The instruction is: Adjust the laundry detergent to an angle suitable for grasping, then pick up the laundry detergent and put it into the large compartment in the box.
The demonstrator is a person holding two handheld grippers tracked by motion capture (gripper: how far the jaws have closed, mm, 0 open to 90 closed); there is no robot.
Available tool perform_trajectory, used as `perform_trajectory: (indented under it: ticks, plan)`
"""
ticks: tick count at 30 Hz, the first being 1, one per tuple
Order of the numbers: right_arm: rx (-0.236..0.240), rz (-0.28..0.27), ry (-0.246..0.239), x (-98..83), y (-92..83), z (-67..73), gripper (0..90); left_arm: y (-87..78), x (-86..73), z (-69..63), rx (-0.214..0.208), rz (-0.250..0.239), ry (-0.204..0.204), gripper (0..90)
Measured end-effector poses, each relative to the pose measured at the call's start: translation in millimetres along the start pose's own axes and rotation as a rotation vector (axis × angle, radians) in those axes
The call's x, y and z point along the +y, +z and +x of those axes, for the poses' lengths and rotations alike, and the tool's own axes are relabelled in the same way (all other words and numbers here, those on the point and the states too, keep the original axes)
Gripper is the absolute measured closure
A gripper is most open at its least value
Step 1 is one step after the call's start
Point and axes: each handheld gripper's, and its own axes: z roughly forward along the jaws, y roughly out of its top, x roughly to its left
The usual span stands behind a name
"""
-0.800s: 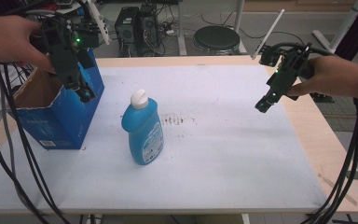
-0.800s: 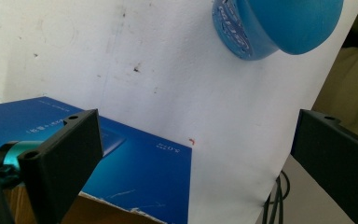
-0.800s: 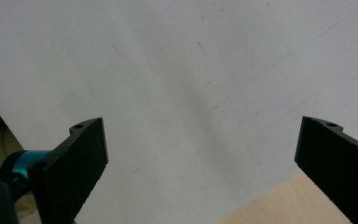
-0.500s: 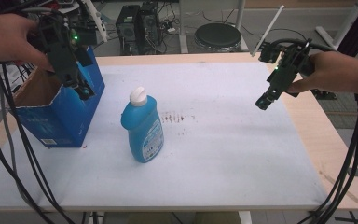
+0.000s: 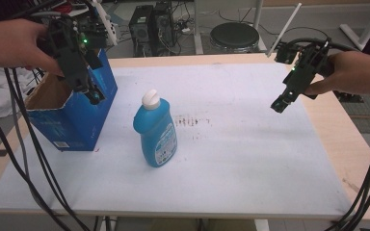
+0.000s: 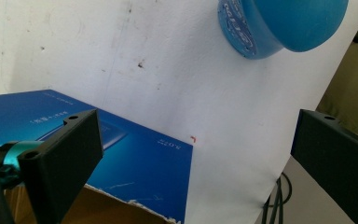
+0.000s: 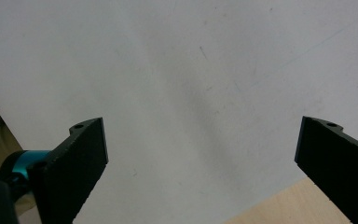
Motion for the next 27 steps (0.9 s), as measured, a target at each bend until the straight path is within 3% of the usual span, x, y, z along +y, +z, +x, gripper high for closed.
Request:
perform_trajectory:
  ticks: [11,14,17,18,19,20,21,22,24,27]
  plan:
    - [-0.009,-0.001,-0.004,-1.2,-1.1,1.5,1.4,2.6,3.2,0.3,0.003,0.012,-0.019,2.2]
    - [-0.011,-0.001,0.0,-1.6,-1.3,1.5,1.5,3.0,0.9,2.3,-0.006,-0.001,-0.082,2.2]
    - [-0.011,0.001,0.001,-1.9,-1.3,1.2,1.4,3.2,-1.3,2.4,-0.013,-0.009,-0.112,2.2]
    - [-0.016,0.001,-0.001,-3.3,-1.6,0.6,1.4,3.4,-2.6,2.3,-0.005,-0.006,-0.181,2.2]
    - [-0.016,0.003,0.001,-3.5,-1.9,0.7,1.5,3.4,-2.6,2.3,-0.005,-0.006,-0.181,2.2]
    - [-0.016,0.001,0.001,-3.8,-2.3,0.6,1.5,3.2,-2.3,2.2,-0.005,-0.015,-0.253,2.2]
    - [-0.015,-0.001,0.003,-4.0,-2.9,0.7,1.5,4.0,-2.0,1.9,-0.015,-0.024,-0.276,2.2]
    - [-0.016,-0.005,0.002,-4.2,-3.1,0.6,1.5,4.0,-2.0,1.9,-0.015,-0.024,-0.276,2.2]
    - [-0.017,-0.005,0.002,-4.3,-2.9,0.6,1.5,7.0,0.2,-0.4,-0.02,-0.024,-0.324,2.2]
    - [-0.018,-0.003,-0.003,-4.0,-2.6,0.9,1.5,7.1,1.5,-1.1,-0.017,-0.028,-0.347,2.2]
